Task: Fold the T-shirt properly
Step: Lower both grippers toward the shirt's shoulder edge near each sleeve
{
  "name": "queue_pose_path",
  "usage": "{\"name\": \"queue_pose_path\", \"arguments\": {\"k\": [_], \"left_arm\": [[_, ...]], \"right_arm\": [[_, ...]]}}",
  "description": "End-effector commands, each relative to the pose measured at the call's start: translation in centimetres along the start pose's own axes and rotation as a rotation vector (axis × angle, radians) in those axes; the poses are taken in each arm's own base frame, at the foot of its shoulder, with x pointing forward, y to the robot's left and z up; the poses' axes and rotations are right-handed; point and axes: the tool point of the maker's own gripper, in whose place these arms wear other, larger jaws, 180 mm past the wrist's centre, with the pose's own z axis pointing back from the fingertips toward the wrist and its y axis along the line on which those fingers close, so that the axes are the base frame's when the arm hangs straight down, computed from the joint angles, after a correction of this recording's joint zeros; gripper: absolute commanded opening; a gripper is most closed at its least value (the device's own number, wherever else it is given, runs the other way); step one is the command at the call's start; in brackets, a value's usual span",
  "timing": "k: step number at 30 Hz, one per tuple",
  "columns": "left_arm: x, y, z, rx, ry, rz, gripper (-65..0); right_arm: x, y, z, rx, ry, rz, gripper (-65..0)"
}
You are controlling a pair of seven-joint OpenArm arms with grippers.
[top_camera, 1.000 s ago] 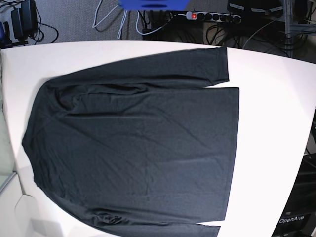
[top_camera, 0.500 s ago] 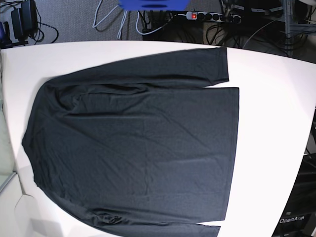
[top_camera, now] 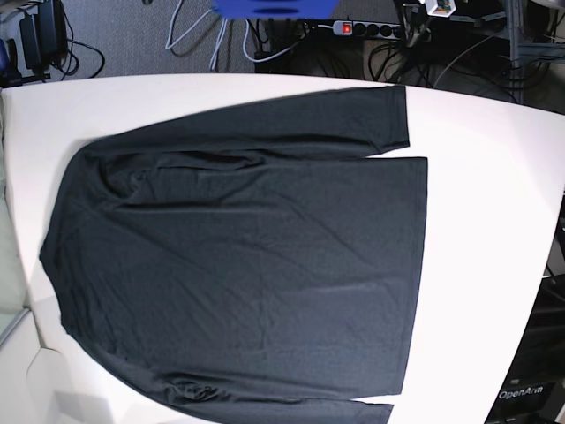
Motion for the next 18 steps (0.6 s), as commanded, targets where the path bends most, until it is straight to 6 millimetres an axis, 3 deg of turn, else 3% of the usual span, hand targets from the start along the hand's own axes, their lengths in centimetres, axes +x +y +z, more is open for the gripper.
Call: {"name": "queue_pose_path", "arguments": {"k": [1, 8, 18], "left_arm": [[0.8, -0.2, 0.6, -0.01, -0.025, 0.001, -65.0], [2.6, -0.8, 0.8, -0.02, -0.066, 0.015, -65.0], [3.8, -1.3, 0.9, -0.029, -0.093, 0.023, -65.0]], "right_arm": [[0.8, -0.3, 0.9, -0.007, -0.012, 0.003, -65.0], [5.6, -0.3, -2.1, -0.004, -0.061, 0.003, -65.0], [10.2, -0.1, -6.4, 0.006, -0.05, 0.002, -65.0]]}}
